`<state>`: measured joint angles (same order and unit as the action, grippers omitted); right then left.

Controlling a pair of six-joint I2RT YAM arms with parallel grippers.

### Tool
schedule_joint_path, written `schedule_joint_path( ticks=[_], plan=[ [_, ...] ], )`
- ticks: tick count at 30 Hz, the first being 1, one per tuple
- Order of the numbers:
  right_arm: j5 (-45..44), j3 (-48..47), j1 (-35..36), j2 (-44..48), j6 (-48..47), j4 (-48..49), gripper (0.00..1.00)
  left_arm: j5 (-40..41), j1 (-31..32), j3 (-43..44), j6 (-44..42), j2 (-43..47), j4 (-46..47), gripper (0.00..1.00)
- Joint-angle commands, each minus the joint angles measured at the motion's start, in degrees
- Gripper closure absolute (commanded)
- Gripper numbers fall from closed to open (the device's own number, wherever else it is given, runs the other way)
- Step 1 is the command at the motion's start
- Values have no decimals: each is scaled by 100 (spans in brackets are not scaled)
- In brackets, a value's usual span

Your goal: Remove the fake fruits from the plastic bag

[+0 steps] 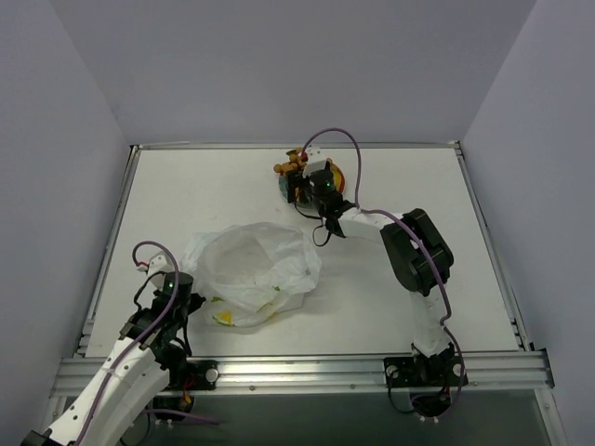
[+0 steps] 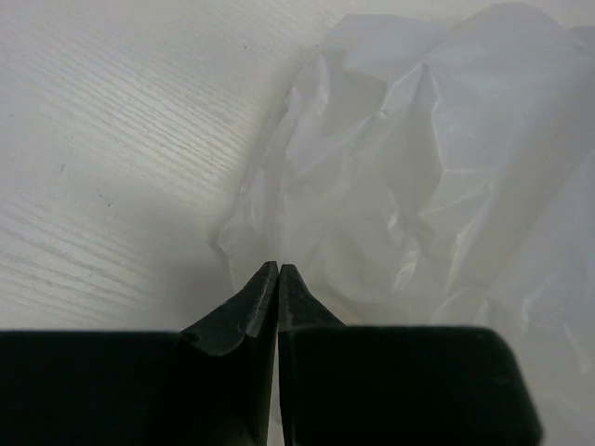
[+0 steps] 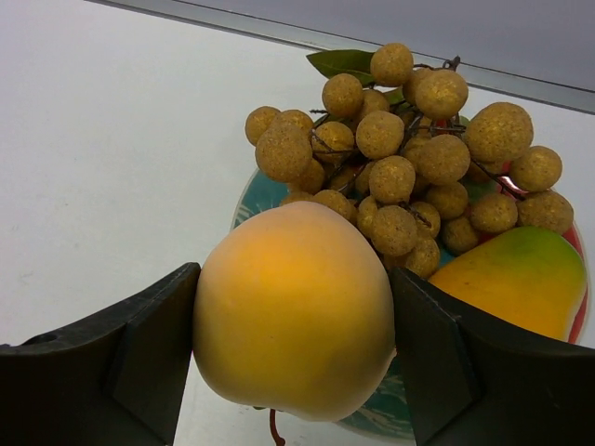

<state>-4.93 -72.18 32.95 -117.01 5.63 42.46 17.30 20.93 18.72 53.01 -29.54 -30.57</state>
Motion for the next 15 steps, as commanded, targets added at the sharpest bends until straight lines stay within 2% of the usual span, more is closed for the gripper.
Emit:
schedule_joint_path(
  ticks=[1,5,7,8,9,11,12,15],
  plan=[
    [27,-296,-60,-181,-290,368,79,-121,-27,26,-168,-69,420,98],
    [-201,-253,-43,-278,-334,562,76,-183,-36,105,-274,-411,595,98],
    [-201,-217,-43,-305,-291,623,69,-183,-27,132,-318,-482,631,98],
    [-210,-200,-43,-313,-282,650,65,-192,-27,141,-318,-509,674,98],
    [-210,-191,-43,-331,-264,641,55,-192,-27,132,-335,-500,701,98],
    [-228,-174,-43,-331,-203,615,48,-209,-36,123,-362,-500,754,98],
    [-228,-104,-43,-314,-185,649,36,-218,-27,114,-362,-500,763,98],
    [-263,-112,-25,-226,-185,650,27,-253,-27,97,-388,-509,789,98]
  ],
)
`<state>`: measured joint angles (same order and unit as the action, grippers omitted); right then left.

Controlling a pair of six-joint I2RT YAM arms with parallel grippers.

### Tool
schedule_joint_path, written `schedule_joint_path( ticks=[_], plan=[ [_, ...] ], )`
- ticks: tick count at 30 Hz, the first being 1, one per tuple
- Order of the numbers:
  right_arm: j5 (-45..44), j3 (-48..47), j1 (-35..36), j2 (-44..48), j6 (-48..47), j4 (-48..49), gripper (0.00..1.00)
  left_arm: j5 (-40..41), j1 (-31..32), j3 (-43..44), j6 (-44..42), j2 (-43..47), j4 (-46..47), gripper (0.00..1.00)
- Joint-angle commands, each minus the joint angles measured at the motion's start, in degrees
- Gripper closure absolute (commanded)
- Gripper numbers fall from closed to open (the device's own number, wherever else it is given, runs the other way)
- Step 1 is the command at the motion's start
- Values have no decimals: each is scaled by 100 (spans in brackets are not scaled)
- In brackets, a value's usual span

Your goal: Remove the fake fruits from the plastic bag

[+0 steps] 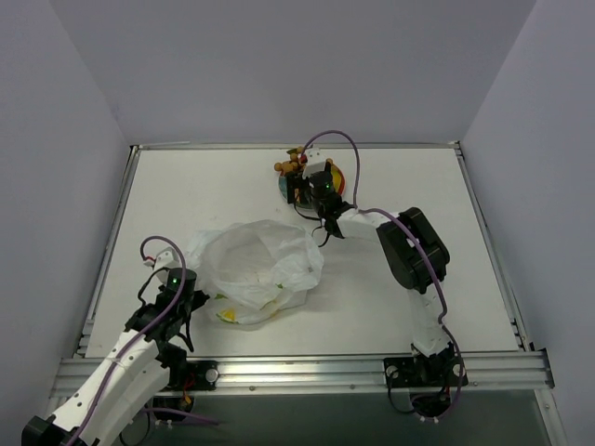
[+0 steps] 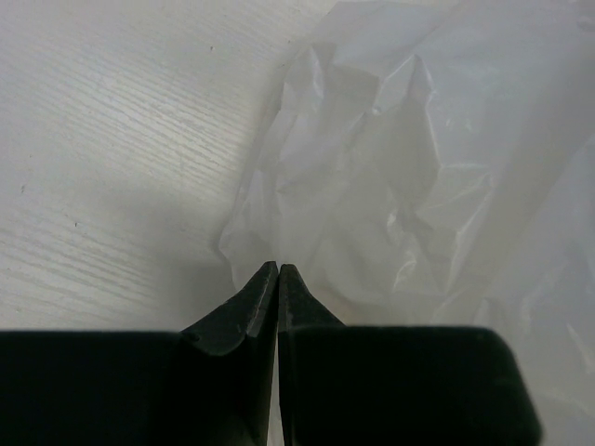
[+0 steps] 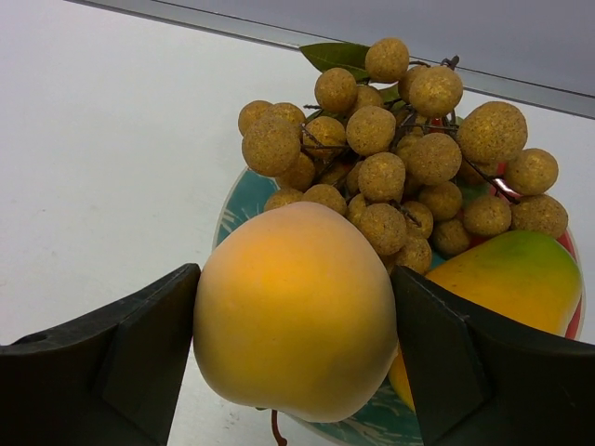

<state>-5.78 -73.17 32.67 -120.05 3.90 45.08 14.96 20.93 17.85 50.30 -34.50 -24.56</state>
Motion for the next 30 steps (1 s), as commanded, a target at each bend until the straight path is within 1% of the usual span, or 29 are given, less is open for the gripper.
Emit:
schedule_joint_path(
  ticks=[1,3,4,10,11,15,18,20,22,23,25,26,30],
  plan=[
    [-186,-57,3,122,-4,292,24,-28,-36,175,-126,-13,188,98],
    [-187,-49,-6,201,23,282,22,-28,-27,175,-126,22,162,98],
    [-187,-14,-6,280,32,273,20,-28,-27,175,-135,40,162,98],
    [-221,22,3,412,23,203,18,-72,-27,158,-152,163,144,98],
    [-230,22,-6,403,23,194,16,-81,-36,149,-152,163,144,98],
    [-213,-5,-14,377,75,124,15,-107,-27,149,-161,216,135,98],
    [-21,22,-6,587,180,89,15,-151,-27,149,-196,198,214,98],
    [59,22,-6,877,242,-34,14,-204,-27,149,-240,67,363,98],
    [42,65,-6,1236,488,-200,7,-222,-36,158,-240,-82,486,98],
    [25,118,-6,1378,611,-227,1,-309,-27,140,-336,-257,739,98],
    [59,319,-6,1824,909,-210,0,-467,-19,149,-442,-451,1022,98],
    [60,582,3,1992,1024,-184,0,-598,-10,158,-590,-678,1328,98],
    [-98,1268,21,2923,1507,-254,0,-661,174,385,-908,-1251,1866,98]
  ],
)
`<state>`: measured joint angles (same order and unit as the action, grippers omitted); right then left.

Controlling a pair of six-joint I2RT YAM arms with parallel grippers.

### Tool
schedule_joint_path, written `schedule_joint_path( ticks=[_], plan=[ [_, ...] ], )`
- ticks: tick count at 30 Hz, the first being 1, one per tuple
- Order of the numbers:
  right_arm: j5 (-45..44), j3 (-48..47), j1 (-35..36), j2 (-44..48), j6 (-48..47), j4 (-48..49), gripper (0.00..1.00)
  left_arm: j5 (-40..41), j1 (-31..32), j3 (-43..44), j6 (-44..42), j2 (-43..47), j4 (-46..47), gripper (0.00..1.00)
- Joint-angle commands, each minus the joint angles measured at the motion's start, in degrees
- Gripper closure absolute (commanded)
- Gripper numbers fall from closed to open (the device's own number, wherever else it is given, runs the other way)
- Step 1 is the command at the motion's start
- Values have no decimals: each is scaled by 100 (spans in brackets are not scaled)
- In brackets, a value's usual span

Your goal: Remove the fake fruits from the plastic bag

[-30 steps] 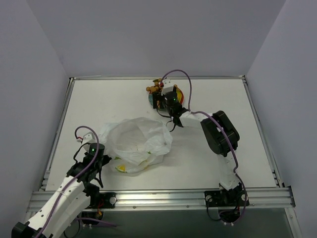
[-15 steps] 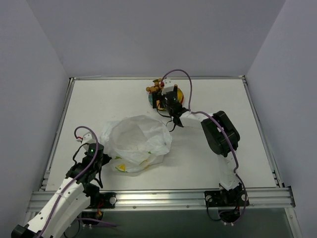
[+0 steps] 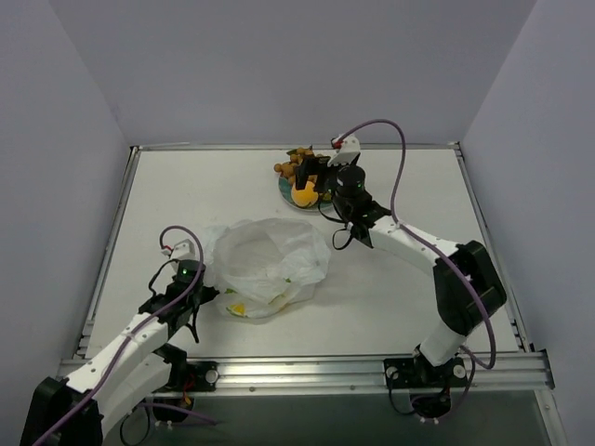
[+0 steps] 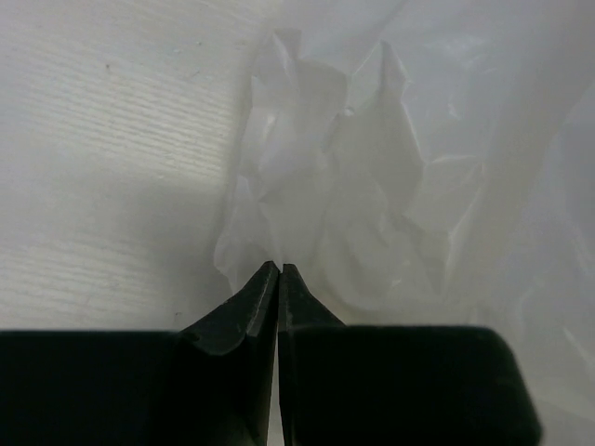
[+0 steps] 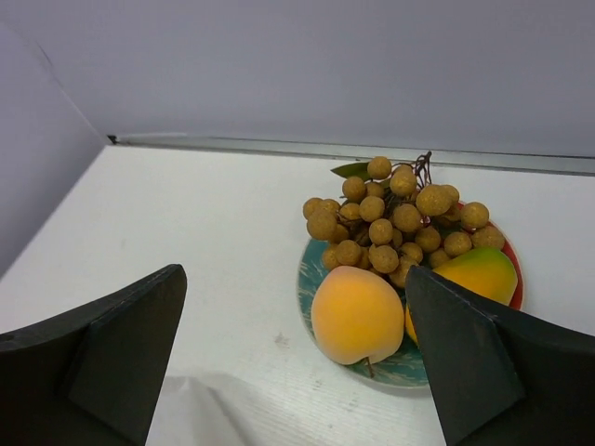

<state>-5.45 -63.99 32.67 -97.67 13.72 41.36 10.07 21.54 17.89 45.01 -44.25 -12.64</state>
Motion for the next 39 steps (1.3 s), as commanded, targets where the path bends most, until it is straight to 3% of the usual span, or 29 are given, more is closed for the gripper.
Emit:
schedule_joint_path(
  ticks=[1,5,10,14,18,19,21,22,23,31,39],
  plan=[
    [-253,482,29,836,605,39,0,-224,148,417,-432,-521,919,98],
    [-552,1194,56,1644,1079,-102,0,-488,473,610,-467,-1260,1615,98],
    [-939,1714,143,2811,1256,-732,0,-154,1466,1093,-582,-2051,1949,98],
    [-1256,1784,170,3543,1274,-1498,0,21,1564,945,-380,-1921,2038,98],
    [-1580,1907,170,4298,1283,-2201,0,364,1590,900,-292,-1421,1565,97],
    [-1660,1986,179,4387,1283,-2299,0,425,1599,909,-283,-1176,1320,91],
    [-1853,2074,170,4641,1257,-2492,0,628,1599,1040,-326,-903,907,69],
    [-2045,2092,161,4712,1283,-2597,0,680,1608,1111,-440,-614,573,14],
    [-2100,2092,170,4783,1283,-2668,0,733,1608,1216,-528,-472,396,6],
    [-2153,1794,161,5670,1178,-3125,0,1050,1608,2787,-1047,601,-1220,6],
    [-3214,1705,161,6890,729,-3556,4,839,1608,3905,-1706,1023,-1601,6]
  ],
)
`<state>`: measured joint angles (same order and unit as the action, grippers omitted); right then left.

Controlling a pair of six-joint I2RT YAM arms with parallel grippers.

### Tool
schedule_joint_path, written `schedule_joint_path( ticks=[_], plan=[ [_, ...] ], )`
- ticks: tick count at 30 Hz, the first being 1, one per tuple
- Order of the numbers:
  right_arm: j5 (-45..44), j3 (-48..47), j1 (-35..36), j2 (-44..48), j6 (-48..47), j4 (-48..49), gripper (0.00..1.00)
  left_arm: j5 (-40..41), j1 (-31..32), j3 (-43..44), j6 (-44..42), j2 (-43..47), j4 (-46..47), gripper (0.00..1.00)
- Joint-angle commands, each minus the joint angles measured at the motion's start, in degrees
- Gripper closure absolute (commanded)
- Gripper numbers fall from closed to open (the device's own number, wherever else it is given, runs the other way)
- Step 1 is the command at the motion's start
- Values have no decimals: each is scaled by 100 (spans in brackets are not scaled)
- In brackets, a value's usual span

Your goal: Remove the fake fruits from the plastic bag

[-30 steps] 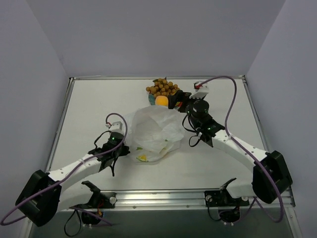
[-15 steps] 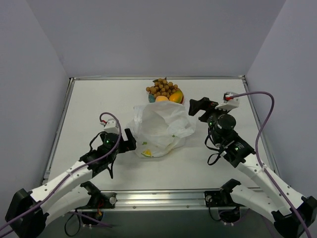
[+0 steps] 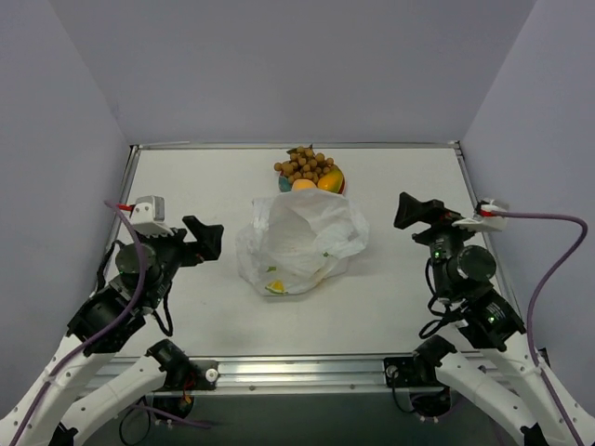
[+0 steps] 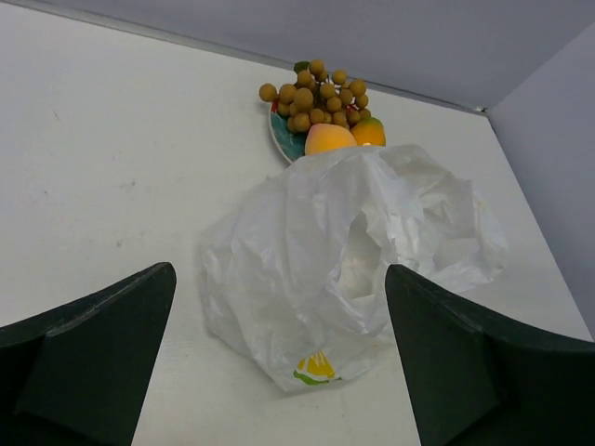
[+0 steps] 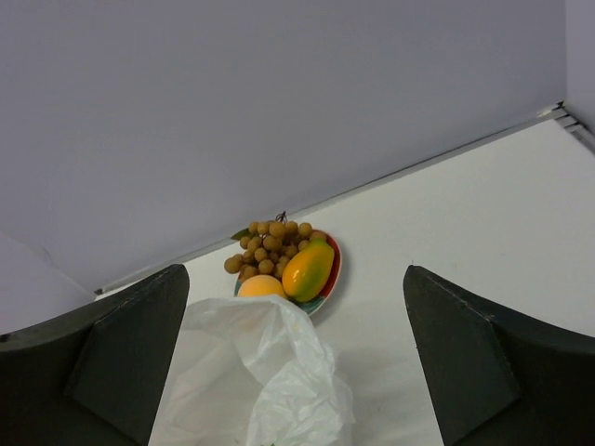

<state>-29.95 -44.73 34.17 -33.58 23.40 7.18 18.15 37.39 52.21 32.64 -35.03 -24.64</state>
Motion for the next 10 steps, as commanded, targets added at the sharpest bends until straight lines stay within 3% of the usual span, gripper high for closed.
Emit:
schedule_joint_path(
  ticks=[1,6,10],
  plan=[
    [-836,-238,2,615,-248,-147,6,65,23,579,-626,153,-427,6],
    [-811,-466,19,1187,-353,-147,10,198,32,985,-1075,207,-208,6],
    [-715,-510,19,1004,-433,-164,0,75,23,827,-1076,145,-6,6]
  ],
)
